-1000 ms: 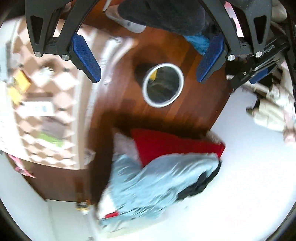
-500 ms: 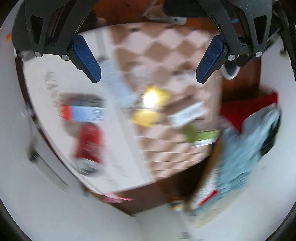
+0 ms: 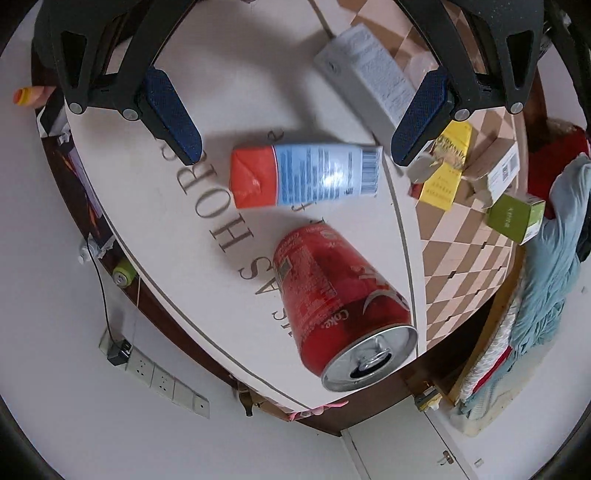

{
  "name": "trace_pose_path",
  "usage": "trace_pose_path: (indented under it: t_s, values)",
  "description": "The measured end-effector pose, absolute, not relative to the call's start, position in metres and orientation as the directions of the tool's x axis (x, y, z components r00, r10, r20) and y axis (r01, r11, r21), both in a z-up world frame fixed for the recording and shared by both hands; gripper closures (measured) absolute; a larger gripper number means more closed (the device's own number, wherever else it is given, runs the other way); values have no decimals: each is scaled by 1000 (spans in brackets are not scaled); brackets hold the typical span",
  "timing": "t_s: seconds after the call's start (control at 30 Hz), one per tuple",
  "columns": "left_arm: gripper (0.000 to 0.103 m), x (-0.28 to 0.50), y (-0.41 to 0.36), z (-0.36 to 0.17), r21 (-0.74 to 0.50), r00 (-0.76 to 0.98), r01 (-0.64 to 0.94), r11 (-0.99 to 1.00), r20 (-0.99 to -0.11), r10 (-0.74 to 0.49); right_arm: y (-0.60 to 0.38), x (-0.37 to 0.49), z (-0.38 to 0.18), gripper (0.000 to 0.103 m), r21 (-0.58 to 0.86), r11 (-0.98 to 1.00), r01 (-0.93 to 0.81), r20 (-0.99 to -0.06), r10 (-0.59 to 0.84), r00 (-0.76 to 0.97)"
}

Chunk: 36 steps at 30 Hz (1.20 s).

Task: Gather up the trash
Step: 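Grasp the blue-and-orange juice carton with the right tool while the left tool grasps the paper wrapper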

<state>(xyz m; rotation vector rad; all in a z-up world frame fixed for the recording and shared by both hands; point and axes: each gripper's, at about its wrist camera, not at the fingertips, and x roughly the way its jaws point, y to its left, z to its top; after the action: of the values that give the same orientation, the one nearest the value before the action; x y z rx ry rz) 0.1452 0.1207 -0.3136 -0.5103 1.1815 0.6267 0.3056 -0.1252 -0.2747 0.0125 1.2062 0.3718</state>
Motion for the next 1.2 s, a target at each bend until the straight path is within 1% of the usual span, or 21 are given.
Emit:
trace_pose_path:
  t_s: [0.03,0.1,0.37,0.8,0.83,0.87,1.2]
  values:
    - [55,144,121,-315,-39,244,-688,724,-953,181,-122,308,-277,0,200,939,-280,-909,284,304]
    - [57,143,120,-316,-34,249,-689,724,-949,193,-116,314,-281,0,196,936,-294,-910,285,302]
    - [62,135,115,-314,-14,254,-680,733,-942,218,-98,319,-296,0,113,937,-331,-929,217,298]
    - [63,129,127,-309,3,257,-684,729,-935,245,-87,317,-304,0,70,930,-361,-933,189,307]
    - [63,129,127,-308,4,258,-684,730,-934,246,-87,316,-303,2,71,930,-360,-932,191,309]
    - [63,129,127,-307,4,259,-684,730,-934,247,-87,316,-302,7,70,930,-361,-931,191,311]
    - [64,122,127,-281,4,299,-672,741,-913,276,-94,312,-284,7,94,931,-353,-918,218,332]
